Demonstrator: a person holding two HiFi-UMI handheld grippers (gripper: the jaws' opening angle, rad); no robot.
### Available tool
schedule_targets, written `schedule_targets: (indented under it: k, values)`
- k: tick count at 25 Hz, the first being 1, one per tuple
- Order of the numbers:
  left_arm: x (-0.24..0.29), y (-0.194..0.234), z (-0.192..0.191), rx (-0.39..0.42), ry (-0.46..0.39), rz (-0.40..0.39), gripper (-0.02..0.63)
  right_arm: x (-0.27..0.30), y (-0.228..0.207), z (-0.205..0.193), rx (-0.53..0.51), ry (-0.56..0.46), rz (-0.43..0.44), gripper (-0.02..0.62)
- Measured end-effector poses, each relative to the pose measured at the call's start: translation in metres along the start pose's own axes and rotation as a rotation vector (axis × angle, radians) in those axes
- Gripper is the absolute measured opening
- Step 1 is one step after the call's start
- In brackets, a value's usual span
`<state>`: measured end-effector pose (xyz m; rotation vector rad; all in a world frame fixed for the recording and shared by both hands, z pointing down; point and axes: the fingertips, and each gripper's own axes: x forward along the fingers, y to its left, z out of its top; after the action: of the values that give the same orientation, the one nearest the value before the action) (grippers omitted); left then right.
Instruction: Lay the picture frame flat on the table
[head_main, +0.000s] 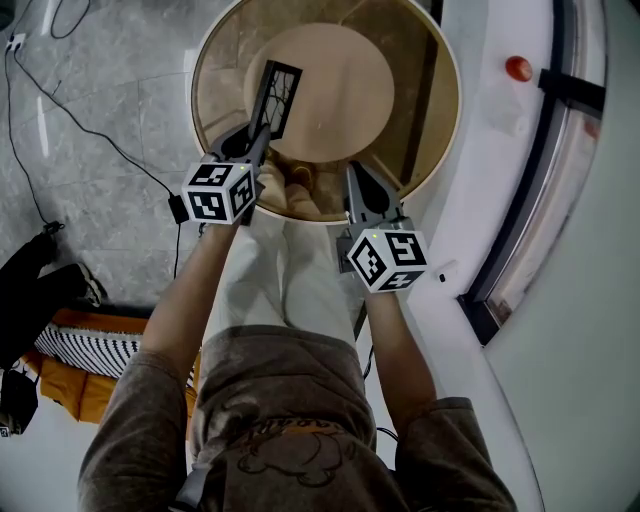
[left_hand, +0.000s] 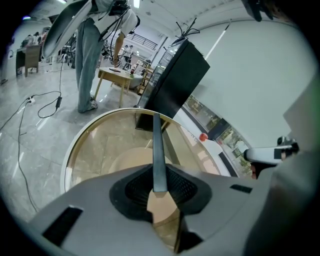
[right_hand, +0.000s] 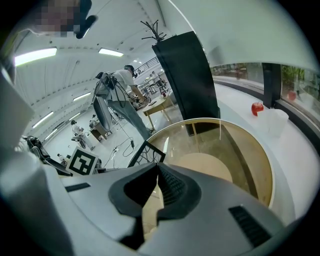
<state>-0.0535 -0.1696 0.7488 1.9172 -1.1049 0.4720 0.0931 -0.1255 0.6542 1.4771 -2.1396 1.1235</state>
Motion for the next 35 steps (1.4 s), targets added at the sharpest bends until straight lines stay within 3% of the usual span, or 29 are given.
schedule_targets:
  k: [13,35]
  values:
    - [0.005,0.025,0.0,0.041,0.003,0.074,0.106,0.005,0.001,-0.002,0.003,0.015,0.003,0.021]
    - [0.015,0.058,-0.009,0.019,0.001,0.179,0.174,0.014,-0.004,-0.01,0.013,0.039,0.013,0.021]
